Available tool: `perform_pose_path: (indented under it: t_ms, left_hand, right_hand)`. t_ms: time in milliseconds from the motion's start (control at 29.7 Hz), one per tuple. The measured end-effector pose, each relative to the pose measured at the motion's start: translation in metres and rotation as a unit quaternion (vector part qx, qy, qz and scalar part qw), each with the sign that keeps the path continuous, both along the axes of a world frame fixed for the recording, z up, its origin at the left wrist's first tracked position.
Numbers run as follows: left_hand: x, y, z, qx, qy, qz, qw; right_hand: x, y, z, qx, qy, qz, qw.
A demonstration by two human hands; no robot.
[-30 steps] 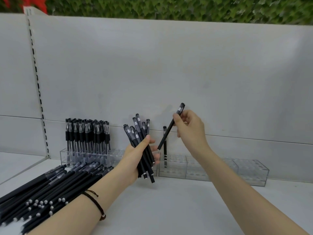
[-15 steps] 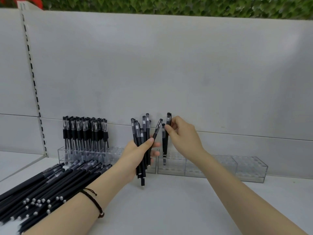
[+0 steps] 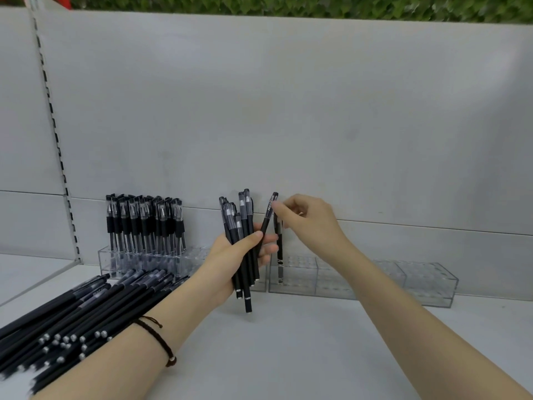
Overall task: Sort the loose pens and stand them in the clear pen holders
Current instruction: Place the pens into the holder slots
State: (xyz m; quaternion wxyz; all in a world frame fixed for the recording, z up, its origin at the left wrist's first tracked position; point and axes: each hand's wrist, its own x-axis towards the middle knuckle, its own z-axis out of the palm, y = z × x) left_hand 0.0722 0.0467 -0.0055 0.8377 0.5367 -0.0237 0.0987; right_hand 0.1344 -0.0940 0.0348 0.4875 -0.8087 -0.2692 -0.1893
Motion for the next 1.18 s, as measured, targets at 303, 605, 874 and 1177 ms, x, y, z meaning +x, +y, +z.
perform_pose_path:
  t_ms: [303,605,874,1177]
  left_hand:
    - [0.000,0.003,0.000,0.035,-0.031,-0.007,0.999]
    - [0.006,0.010,-0.006,0.123,0.043,0.048,0.990]
    - [0.008,0.011,-0.007,0.112,0.025,0.087,0.990]
    - [0.006,0.007,-0.005,0.123,0.024,0.065,0.990]
  right_hand:
    - [-0.004,0.005,0.011,0.190,0.003,0.015,0.982]
    - [-0.008,0.003,0.011,0.179,-0.079,-0.006,0.981]
    - [-0.007,-0.003,0.008,0.064,-0.117,-0.042,0.990]
    - [0.004,-0.001,-0.011,-0.120,-0.075,-0.054,0.989]
